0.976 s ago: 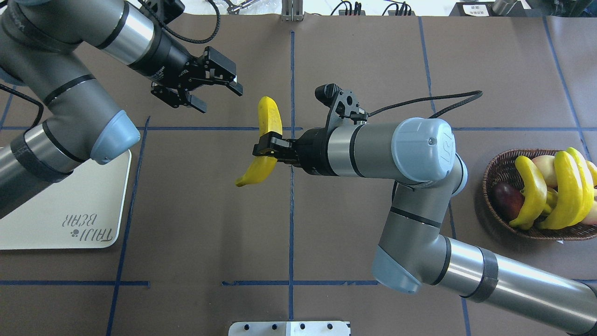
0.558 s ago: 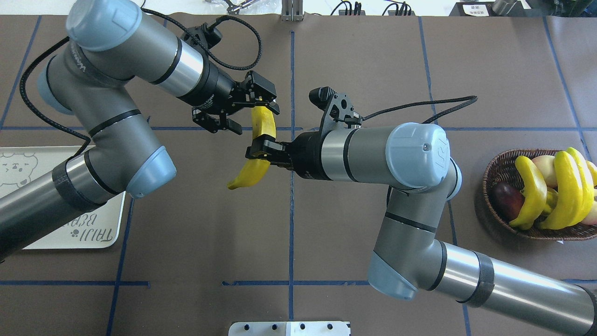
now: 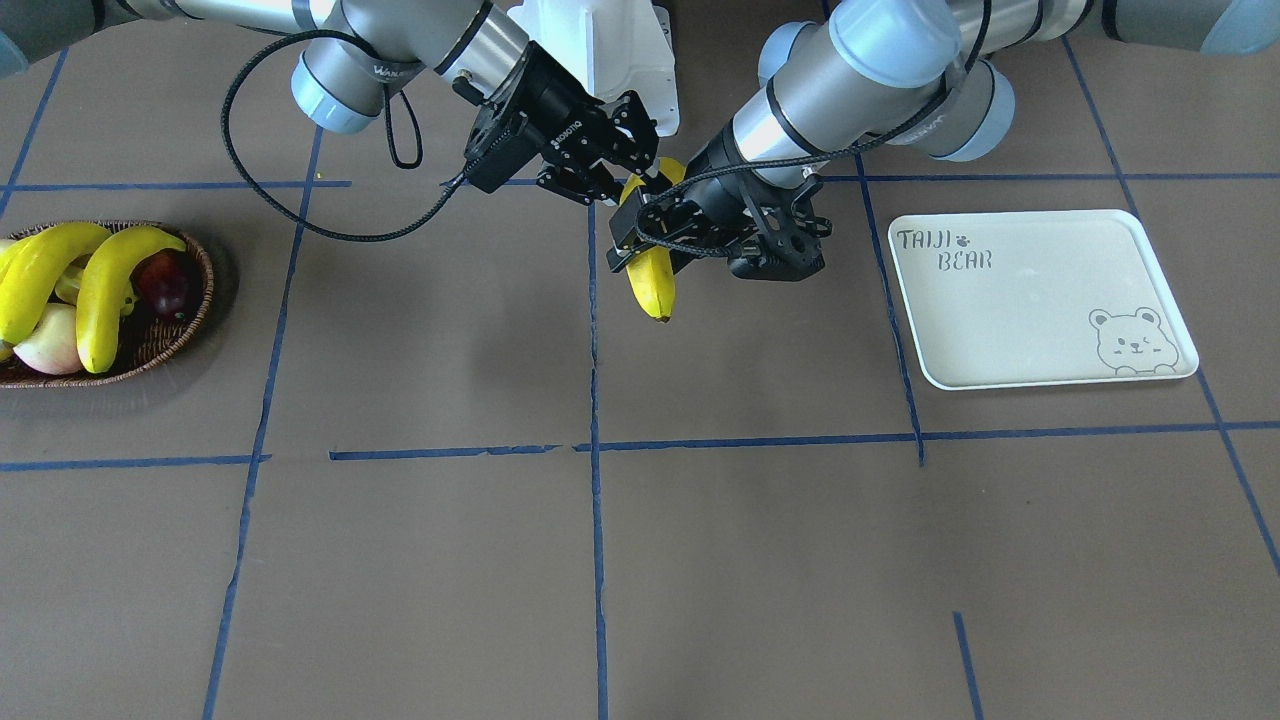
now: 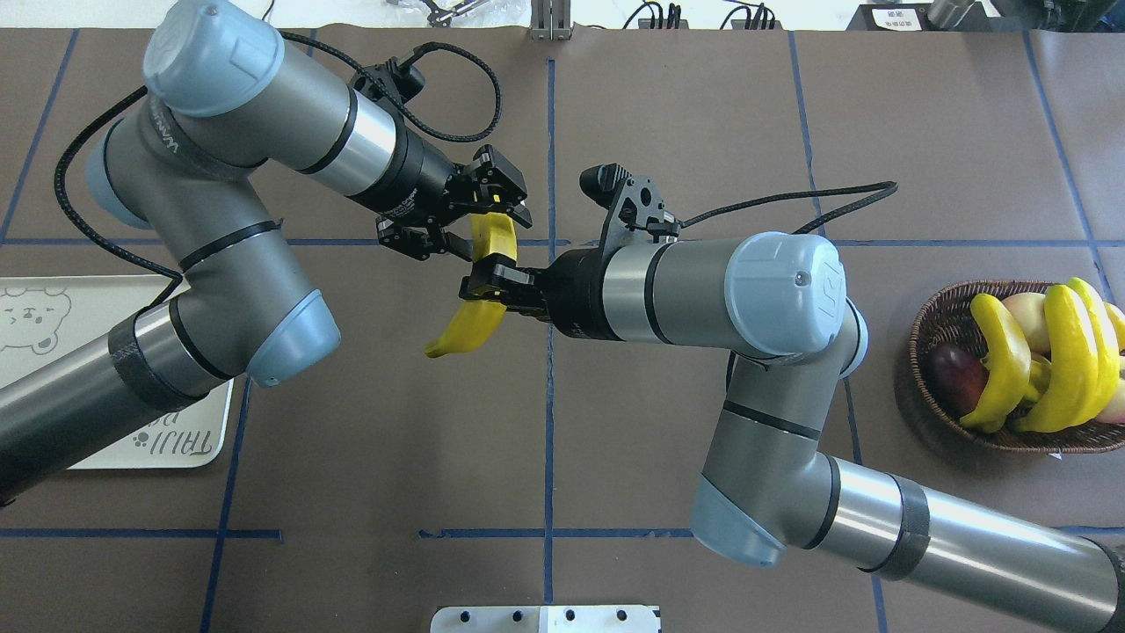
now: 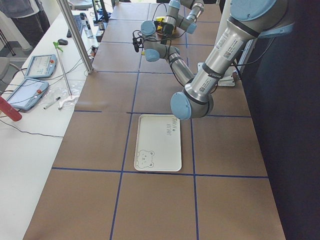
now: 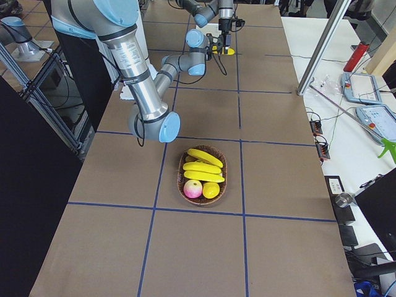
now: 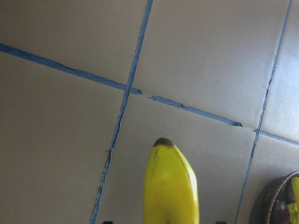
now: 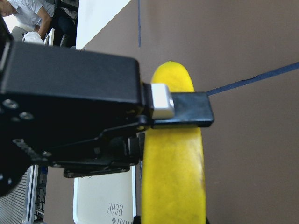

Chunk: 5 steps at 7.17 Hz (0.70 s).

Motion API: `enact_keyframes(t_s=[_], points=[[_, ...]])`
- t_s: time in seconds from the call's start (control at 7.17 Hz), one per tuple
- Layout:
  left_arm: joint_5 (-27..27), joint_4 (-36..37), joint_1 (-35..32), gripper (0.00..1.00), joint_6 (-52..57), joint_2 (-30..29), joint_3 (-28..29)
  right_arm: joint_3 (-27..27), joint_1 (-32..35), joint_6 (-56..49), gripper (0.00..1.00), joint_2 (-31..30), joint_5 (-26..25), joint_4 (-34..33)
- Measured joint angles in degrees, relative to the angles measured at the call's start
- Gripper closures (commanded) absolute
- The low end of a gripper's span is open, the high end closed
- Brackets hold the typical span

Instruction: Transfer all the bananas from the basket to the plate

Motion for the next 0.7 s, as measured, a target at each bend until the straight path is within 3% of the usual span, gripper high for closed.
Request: enact_keyframes(t_s=[0.14, 0.28, 0.7], points=[[0.03, -0.01, -0.01, 1.0, 0.16, 0.09, -0.23, 0.0, -0.03, 0.01, 0.62, 0.01, 0.02, 0.0], [0.01, 0.0, -0.01, 1.0, 0.29, 0.2, -0.4, 0.02, -0.02, 0.0, 0.01, 0.02, 0.0, -0.04], [-0.09, 0.02, -0.11, 1.0, 0.4, 0.46, -1.04, 0.03, 0.3, 0.26, 0.0, 0.08, -0.43, -0.06]])
